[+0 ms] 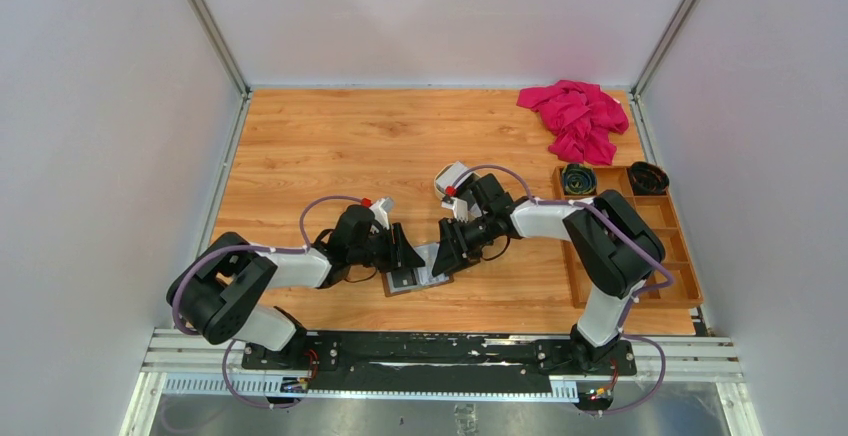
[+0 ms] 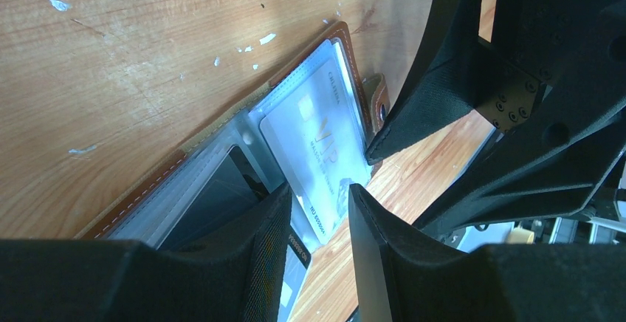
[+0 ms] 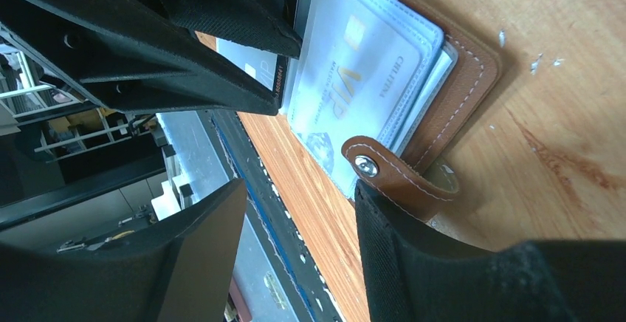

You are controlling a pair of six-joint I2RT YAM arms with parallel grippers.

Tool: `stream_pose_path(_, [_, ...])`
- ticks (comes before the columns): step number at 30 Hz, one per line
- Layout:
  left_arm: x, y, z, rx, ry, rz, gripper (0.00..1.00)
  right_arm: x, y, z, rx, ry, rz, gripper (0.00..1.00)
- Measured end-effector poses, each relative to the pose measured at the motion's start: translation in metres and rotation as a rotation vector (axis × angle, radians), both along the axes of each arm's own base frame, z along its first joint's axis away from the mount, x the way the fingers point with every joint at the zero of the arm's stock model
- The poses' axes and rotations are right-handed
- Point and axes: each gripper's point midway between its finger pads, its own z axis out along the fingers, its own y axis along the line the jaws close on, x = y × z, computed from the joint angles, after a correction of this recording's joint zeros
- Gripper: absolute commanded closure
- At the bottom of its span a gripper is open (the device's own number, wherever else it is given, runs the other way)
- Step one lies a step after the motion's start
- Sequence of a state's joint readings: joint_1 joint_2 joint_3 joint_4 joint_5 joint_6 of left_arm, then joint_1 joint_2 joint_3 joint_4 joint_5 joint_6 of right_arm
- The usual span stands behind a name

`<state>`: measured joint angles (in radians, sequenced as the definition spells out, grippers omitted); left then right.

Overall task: Put the credit cards into the card holder
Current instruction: Insert the credit card into the card holder, then turn over the card slot in the card holder.

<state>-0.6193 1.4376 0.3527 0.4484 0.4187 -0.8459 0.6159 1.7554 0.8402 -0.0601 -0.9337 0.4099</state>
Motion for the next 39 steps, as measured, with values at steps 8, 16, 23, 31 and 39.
stream_pose_path(8, [0.0, 0.0, 0.0, 0.0, 0.0, 0.0, 0.59, 0.0, 0.0, 0.0, -0.005, 0.013, -0.009, 0.36])
stream_pose_path(16, [0.0, 0.0, 0.0, -0.001, 0.002, -0.001, 0.59, -0.002, 0.002, -0.001, 0.003, 0.044, -0.009, 0.37])
stream_pose_path(23, [0.0, -0.001, -0.001, -0.002, 0.003, -0.004, 0.59, -0.005, 0.004, 0.0, 0.023, 0.074, 0.007, 0.42])
stream_pose_path(31, [-0.001, -0.002, 0.001, -0.01, 0.003, -0.007, 0.45, -0.008, 0.007, 0.009, 0.071, 0.086, 0.033, 0.45])
stream_pose_path(39, [-0.002, -0.005, 0.013, -0.042, -0.012, -0.011, 0.27, -0.009, 0.011, 0.019, 0.129, 0.085, 0.057, 0.46])
